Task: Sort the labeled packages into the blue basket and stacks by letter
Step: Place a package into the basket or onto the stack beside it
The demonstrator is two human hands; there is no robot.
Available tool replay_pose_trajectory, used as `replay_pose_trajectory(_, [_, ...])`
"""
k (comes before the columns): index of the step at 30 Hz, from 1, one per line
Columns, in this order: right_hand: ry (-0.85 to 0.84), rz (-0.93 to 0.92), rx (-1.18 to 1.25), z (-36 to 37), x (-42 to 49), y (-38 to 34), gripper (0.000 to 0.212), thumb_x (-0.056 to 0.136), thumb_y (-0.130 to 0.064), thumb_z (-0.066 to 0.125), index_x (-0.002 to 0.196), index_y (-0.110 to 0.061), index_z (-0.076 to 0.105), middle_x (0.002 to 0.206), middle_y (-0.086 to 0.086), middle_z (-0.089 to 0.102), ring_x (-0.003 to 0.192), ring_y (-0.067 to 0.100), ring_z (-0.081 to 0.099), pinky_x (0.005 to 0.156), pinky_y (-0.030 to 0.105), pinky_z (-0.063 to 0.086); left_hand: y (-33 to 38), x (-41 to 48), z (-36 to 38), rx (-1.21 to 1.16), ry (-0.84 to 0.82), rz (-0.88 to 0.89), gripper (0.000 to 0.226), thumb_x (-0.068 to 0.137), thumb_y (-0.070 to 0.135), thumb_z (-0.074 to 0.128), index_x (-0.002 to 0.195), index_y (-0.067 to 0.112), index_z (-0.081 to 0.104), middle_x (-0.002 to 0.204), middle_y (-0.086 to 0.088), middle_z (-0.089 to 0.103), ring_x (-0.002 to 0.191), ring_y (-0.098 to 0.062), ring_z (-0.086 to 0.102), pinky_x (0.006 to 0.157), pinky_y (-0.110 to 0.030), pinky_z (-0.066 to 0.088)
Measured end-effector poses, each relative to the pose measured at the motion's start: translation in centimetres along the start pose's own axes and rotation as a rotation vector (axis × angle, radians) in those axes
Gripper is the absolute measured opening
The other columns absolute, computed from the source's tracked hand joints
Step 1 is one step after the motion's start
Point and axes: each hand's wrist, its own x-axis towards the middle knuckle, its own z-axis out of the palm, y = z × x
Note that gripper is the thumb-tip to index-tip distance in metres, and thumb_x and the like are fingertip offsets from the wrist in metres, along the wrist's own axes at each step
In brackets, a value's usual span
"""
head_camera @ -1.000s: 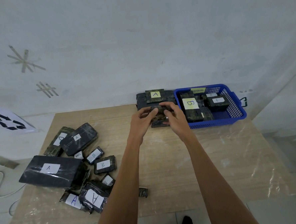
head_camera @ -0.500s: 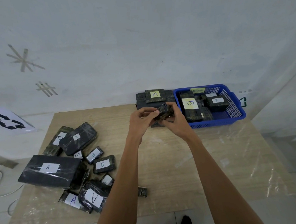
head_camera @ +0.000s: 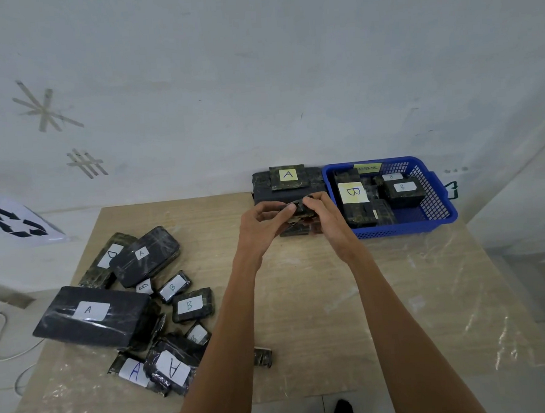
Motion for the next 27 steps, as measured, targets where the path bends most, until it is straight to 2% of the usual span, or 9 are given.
replay_pose_trajectory(6, [0.035, 0.029, 0.092, 0.3, 0.8, 0.4, 0.040, 0.108, -0.035, 0.035, 0.125, -0.001, 0.045, 0.117, 0.021, 0.059, 0.091, 0.020, 0.064, 0.072, 0.034, 0.053, 0.6, 0.1, 0.5, 0.009, -0.023, -0.003, 0.030, 0.085, 0.036, 0.079, 0.107, 0.016, 0.074, 0.092, 0.000, 0.075, 0.092, -0.013, 0.073, 0.085, -0.026, 0.060])
replay_pose_trajectory(12, [-0.032, 0.031, 0.179, 0.8, 0.5, 0.0, 0.038, 0.108, -0.028, 0.034, 0.130, 0.002, 0.045, 0.114, 0.020, 0.059, 0.084, 0.015, 0.064, 0.065, 0.028, 0.053, 0.5, 0.3, 0.6, -0.041, -0.029, -0.046, 0.034, 0.088, 0.036, 0.076, 0.110, 0.011, 0.074, 0.109, -0.014, 0.073, 0.103, -0.023, 0.072, 0.087, -0.032, 0.061])
replay_pose_trajectory(15, [-0.036, 0.013, 0.175, 0.9, 0.5, -0.1, 0.034, 0.108, -0.025, 0.033, 0.127, -0.001, 0.047, 0.115, 0.022, 0.058, 0.087, 0.019, 0.061, 0.064, 0.027, 0.052, 0.6, 0.3, 0.6, -0.044, -0.028, -0.041, 0.032, 0.089, 0.033, 0.075, 0.110, 0.009, 0.073, 0.107, -0.016, 0.073, 0.100, -0.023, 0.073, 0.084, -0.030, 0.061])
replay_pose_trajectory(18, [-0.055, -0.014, 0.151, 1.0, 0.5, -0.5, 0.035, 0.100, -0.034, 0.038, 0.118, -0.007, 0.050, 0.112, 0.024, 0.058, 0.088, 0.022, 0.059, 0.067, 0.032, 0.051, 0.5, 0.2, 0.8, -0.049, -0.037, -0.045, 0.032, 0.090, 0.032, 0.074, 0.111, 0.008, 0.073, 0.107, -0.015, 0.074, 0.098, -0.021, 0.073, 0.083, -0.027, 0.060])
replay_pose_trajectory(22, [-0.043, -0.017, 0.135, 1.1, 0.2, -0.7, 0.048, 0.092, -0.040, 0.040, 0.120, -0.003, 0.050, 0.119, 0.031, 0.057, 0.088, 0.023, 0.059, 0.071, 0.037, 0.050, 0.5, 0.2, 0.8, -0.054, -0.019, -0.029, 0.032, 0.089, 0.030, 0.076, 0.110, 0.007, 0.072, 0.106, -0.017, 0.074, 0.100, -0.024, 0.073, 0.083, -0.029, 0.060])
replay_pose_trajectory(27, [-0.029, -0.039, 0.108, 1.1, 0.0, -1.0, 0.044, 0.095, -0.038, 0.039, 0.117, -0.002, 0.050, 0.115, 0.031, 0.057, 0.087, 0.025, 0.058, 0.073, 0.041, 0.049, 0.7, 0.0, 0.9, -0.076, -0.039, -0.024, 0.034, 0.090, 0.031, 0.074, 0.112, 0.006, 0.071, 0.106, -0.016, 0.074, 0.096, -0.020, 0.074, 0.088, -0.032, 0.060])
